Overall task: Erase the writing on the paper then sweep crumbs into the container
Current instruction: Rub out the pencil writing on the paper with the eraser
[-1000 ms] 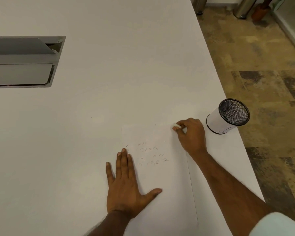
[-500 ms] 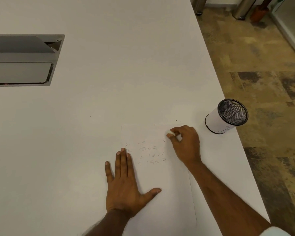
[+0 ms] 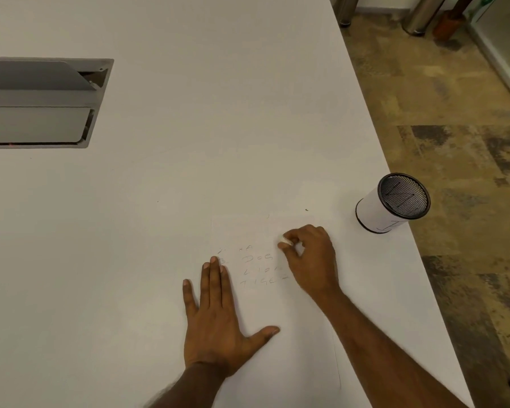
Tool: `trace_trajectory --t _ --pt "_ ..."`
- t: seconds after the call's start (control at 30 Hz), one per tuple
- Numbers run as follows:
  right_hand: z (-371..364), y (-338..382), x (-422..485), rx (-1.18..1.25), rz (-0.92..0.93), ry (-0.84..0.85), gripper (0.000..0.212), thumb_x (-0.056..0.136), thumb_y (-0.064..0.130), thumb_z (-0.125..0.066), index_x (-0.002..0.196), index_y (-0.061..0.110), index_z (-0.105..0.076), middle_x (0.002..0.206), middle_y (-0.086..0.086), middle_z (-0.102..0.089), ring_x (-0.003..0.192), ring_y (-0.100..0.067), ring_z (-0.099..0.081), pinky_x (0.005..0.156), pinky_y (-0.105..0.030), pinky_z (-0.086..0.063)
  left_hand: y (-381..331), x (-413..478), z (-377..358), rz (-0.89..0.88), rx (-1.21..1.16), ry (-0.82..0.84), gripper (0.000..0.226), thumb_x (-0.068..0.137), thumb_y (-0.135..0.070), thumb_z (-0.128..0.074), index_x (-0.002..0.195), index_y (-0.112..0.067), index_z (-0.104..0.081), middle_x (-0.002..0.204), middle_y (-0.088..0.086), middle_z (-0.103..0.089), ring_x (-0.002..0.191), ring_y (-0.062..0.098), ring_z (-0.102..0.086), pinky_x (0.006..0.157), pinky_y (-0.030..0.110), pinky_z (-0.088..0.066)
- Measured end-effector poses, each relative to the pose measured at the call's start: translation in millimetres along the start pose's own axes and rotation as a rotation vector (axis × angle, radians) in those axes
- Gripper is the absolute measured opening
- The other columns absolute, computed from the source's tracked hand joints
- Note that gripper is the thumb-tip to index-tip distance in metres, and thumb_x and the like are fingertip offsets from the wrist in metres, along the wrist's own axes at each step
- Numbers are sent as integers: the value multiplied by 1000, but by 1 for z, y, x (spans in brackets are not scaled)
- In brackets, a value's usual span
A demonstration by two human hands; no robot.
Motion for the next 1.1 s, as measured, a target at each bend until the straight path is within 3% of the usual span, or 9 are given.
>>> trace_trajectory --t 0.1,0.2,0.3,0.4,0.57,0.67,0.83,0.97,1.1 --pt "3 -10 19 -130 40 -52 6 79 16 -74 83 14 -69 82 -2 -64 83 -22 -53 72 -27 -39 0 0 0 2 9 -3 133 71 -98 -35 155 5 -20 165 19 -13 152 33 -15 115 65 -14" --pt "8 -16 49 -161 -47 -78 5 84 19 -69 83 15 -69 86 -3 -64 89 -22 -52 73 -29 -42 0 0 0 5 12 -2 134 71 -99 -35 156 3 -16 165 19 -13 152 33 -15 115 65 -14" --pt "10 -20 62 -64 -128 -86 5 83 21 -71 83 16 -70 84 1 -65 88 -20 -54 74 -27 -42 -1 1 0 2 12 -7 132 70 -99 -34 156 0 -14 165 19 -14 152 34 -17 115 65 -14" --pt "20 -20 49 144 -202 -153 7 79 20 -75 84 17 -71 80 4 -65 74 -12 -57 73 -31 -48 0 1 0 2 10 -12 133 71 -99 -34 156 2 -15 165 19 -14 152 34 -16 115 65 -15" --pt "13 -10 -4 42 -10 6 12 77 18 -78 86 16 -69 83 3 -66 81 -17 -55 74 -30 -46 0 1 0 5 9 -6 133 72 -98 -34 154 5 -19 165 20 -15 152 33 -16 115 66 -15" --pt "11 -15 9 -51 59 11 9 79 20 -76 83 16 -69 81 1 -65 82 -20 -54 70 -33 -47 -1 1 0 3 10 0 133 72 -98 -33 154 5 -19 165 20 -15 152 33 -15 115 67 -16" --pt "9 -17 58 -130 -50 -52 9 84 26 -70 84 17 -71 85 0 -66 89 -22 -53 72 -34 -46 -1 1 1 5 13 0 133 72 -98 -33 156 4 -18 165 19 -14 152 34 -16 115 67 -17" --pt "13 -18 58 13 -142 -92 8 82 27 -72 85 19 -70 83 5 -65 88 -20 -55 75 -30 -43 -1 0 0 3 9 -2 132 71 -99 -33 156 1 -13 165 19 -13 152 34 -15 115 67 -17" --pt "-6 7 18 23 73 85 11 79 25 -75 86 18 -70 83 4 -66 85 -16 -53 75 -28 -43 -1 1 1 11 10 -1 133 71 -99 -33 155 4 -21 164 20 -16 152 34 -17 115 66 -16"
Point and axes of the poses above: each hand's wrist, its own x-axis towards the middle knuckle, its own z-axis out of the back of the hand, y = z × x, the point moved 2 cm from there along x, towards the middle knuckle
